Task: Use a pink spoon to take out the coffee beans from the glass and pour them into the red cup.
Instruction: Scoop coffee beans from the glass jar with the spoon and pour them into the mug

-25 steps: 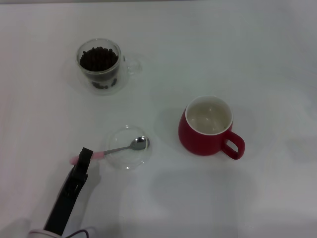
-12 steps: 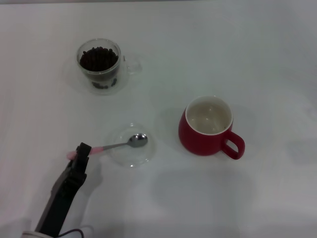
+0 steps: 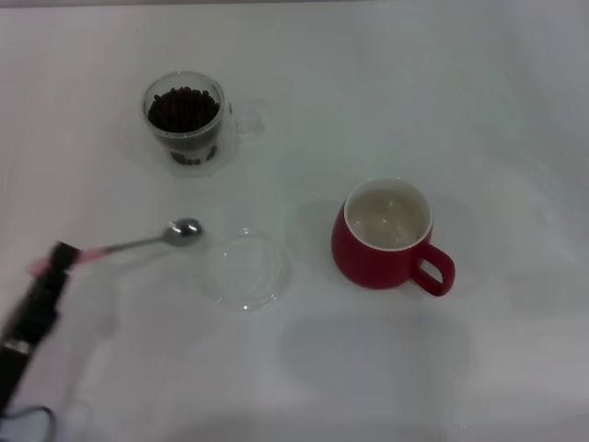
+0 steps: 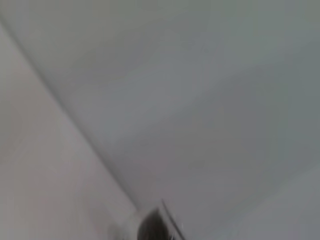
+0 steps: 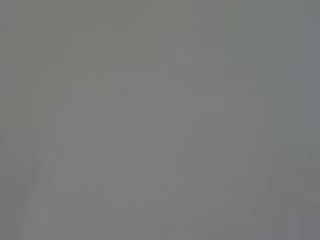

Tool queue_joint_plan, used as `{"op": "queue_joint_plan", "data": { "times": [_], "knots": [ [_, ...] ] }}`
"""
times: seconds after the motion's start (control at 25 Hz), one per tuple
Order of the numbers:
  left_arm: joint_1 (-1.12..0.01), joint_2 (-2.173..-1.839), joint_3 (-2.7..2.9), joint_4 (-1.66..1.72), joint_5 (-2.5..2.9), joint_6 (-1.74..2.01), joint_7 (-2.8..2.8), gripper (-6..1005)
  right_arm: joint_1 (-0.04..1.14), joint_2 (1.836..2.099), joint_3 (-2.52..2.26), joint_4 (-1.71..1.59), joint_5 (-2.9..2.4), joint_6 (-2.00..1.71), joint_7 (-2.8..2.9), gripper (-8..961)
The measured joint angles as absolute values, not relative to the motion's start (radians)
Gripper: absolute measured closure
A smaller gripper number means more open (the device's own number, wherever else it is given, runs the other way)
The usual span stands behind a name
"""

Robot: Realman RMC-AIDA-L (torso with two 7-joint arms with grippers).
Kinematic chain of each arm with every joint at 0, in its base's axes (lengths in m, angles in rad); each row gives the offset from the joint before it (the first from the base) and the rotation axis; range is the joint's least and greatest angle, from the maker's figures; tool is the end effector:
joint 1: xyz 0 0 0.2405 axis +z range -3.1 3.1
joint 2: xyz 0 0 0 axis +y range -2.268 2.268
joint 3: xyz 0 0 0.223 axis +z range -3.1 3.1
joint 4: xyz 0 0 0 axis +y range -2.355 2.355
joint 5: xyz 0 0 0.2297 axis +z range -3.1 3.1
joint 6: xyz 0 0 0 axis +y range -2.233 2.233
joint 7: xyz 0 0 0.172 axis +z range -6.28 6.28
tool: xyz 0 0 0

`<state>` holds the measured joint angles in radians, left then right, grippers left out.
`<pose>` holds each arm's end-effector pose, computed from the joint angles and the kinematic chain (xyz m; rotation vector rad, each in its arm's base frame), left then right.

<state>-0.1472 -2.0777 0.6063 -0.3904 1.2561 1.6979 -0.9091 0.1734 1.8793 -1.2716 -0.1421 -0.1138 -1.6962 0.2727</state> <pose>-0.3031 0.1623 -0.0734 -1.4981 -1.4267 -1.4108 0.3585 0.2600 0.1553 -1.3579 0.0919 0.7561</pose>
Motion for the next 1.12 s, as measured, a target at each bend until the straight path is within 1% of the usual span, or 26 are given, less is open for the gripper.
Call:
{"op": "queue_joint_plan", "data": {
  "times": [0.08,0.12,0.24,0.32,0.36,0.4,0.48,0.56,0.68,0.88,0.92,1.0,1.12],
  "knots": [
    [-0.137,-2.077,0.626,-0.259,1.261,1.699,-1.000,869,0.171,1.906,-1.279,-0.151,-0.130,-1.717,0.251,82],
    [-0.134,-2.076,0.638,-0.189,1.265,1.700,-1.042,869,0.170,1.923,-1.280,-0.154,-0.139,-1.729,0.241,82],
    [-0.133,-2.066,0.680,0.006,1.272,1.700,-1.148,869,0.167,1.967,-1.281,-0.158,-0.154,-1.750,0.234,82],
    [-0.135,-2.056,0.701,0.102,1.277,1.692,-1.198,869,0.167,1.994,-1.282,-0.159,-0.160,-1.759,0.232,82],
    [-0.135,-2.056,0.701,0.102,1.277,1.692,-1.198,869,0.166,2.005,-1.284,-0.159,-0.164,-1.763,0.231,82],
    [-0.153,-2.026,0.717,0.198,1.282,1.675,-1.268,869,0.166,2.009,-1.291,-0.154,-0.171,-1.767,0.232,82],
    [-0.172,-2.003,0.718,0.234,1.288,1.668,-1.320,869,0.168,2.012,-1.321,-0.141,-0.184,-1.780,0.241,82],
    [-0.200,-1.964,0.716,0.278,1.293,1.661,-1.400,869,0.170,2.013,-1.368,-0.134,-0.187,-1.792,0.256,82],
    [-0.236,-1.921,0.719,0.347,1.309,1.642,-1.496,868,0.170,2.016,-1.434,-0.132,-0.186,-1.808,0.267,82],
    [-0.311,-1.869,0.714,0.462,1.420,1.577,-1.665,868,0.168,2.017,-1.488,-0.131,-0.186,-1.837,0.289,82],
    [-0.342,-1.853,0.715,0.482,1.462,1.561,-1.704,868,0.169,2.017,-1.493,-0.131,-0.186,-1.843,0.291,82],
    [-0.384,-1.837,0.715,0.501,1.525,1.546,-1.748,868,0.170,2.017,-1.501,-0.131,-0.186,-1.852,0.292,82],
    [-0.437,-1.826,0.714,0.527,1.605,1.526,-1.793,868,0.171,2.017,-1.505,-0.132,-0.186,-1.861,0.293,82]
  ]
}}
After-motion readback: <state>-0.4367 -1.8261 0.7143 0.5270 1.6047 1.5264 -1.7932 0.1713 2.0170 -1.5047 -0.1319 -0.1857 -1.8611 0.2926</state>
